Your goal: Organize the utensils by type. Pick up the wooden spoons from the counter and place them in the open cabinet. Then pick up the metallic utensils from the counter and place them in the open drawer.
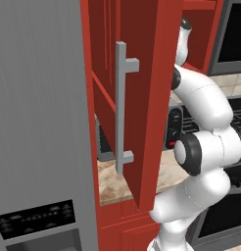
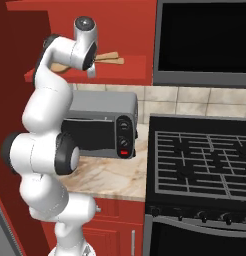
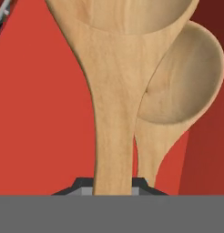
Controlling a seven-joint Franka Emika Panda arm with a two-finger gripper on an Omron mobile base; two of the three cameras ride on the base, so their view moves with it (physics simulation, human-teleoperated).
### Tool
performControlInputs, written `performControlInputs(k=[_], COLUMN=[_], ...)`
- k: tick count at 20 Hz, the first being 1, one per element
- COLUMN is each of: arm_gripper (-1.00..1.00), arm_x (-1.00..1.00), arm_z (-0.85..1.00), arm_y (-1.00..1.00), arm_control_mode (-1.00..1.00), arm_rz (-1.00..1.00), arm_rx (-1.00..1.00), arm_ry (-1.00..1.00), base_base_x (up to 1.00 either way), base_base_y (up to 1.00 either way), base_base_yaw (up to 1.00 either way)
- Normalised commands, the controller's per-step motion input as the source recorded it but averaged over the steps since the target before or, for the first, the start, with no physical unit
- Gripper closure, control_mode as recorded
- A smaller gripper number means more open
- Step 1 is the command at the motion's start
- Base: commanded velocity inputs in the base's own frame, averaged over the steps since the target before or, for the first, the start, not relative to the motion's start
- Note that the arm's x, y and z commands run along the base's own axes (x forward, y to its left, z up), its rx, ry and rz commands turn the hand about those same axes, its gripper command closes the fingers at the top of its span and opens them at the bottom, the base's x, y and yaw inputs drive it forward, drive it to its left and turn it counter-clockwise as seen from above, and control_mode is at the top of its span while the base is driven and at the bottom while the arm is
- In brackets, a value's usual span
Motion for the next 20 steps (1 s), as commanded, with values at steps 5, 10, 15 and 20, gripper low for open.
performControlInputs(k=[5,10,15,20], arm_gripper=[1.00,1.00,1.00,1.00], arm_x=[0.23,0.07,0.01,0.00], arm_z=[-0.13,-0.35,-0.42,-0.43], arm_y=[0.05,0.06,0.01,0.00], arm_control_mode=[-1.00,-1.00,-1.00,-1.00], arm_rz=[0.00,0.00,0.00,0.00], arm_rx=[-0.08,-0.03,0.00,0.00], arm_ry=[0.01,0.00,0.00,0.00], base_base_x=[0.00,0.00,0.00,0.00], base_base_y=[0.00,0.00,0.00,0.00], base_base_yaw=[0.00,0.00,0.00,0.00])
